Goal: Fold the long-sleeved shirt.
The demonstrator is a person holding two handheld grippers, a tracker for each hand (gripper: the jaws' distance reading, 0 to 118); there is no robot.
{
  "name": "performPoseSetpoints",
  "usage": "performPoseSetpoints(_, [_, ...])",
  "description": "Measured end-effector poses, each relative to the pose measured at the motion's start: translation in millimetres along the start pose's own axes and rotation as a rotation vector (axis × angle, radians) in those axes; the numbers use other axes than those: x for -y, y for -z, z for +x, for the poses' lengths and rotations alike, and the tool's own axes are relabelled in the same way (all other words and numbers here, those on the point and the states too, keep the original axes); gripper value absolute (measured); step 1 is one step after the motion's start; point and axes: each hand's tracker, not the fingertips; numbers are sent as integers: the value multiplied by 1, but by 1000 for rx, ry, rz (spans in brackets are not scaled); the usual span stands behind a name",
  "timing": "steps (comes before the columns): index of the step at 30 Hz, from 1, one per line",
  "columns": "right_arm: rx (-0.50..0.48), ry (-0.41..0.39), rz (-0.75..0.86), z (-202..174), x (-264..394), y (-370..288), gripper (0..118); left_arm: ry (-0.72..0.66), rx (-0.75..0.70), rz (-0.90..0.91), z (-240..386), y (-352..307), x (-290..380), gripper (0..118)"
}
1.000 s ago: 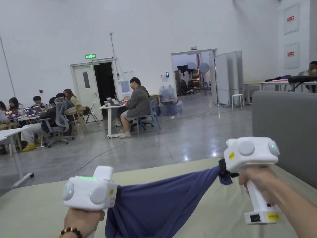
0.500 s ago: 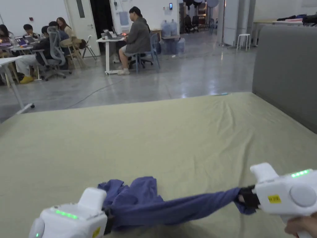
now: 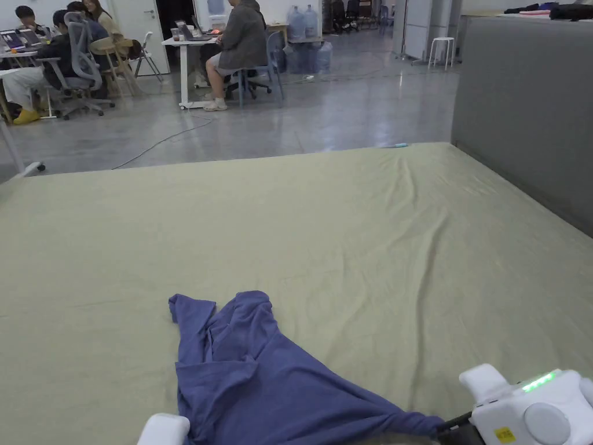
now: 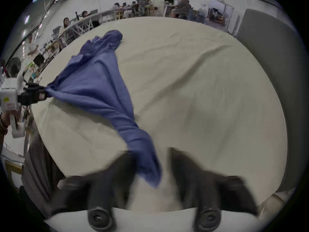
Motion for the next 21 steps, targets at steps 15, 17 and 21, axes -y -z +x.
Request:
performPoseSetpoints(15, [-17,74,113,-5,12,-48,0,-57,-33,160,-16,-54,-10,0])
performPoseSetpoints(17, [-33,77,113,-7,11,-43,0,-57,-33,170,-18,-46,-9,0])
performPoseSetpoints(21, [-48,86,109,-11,8,-41,0,-100,-38,62,-23,-7,-12,118])
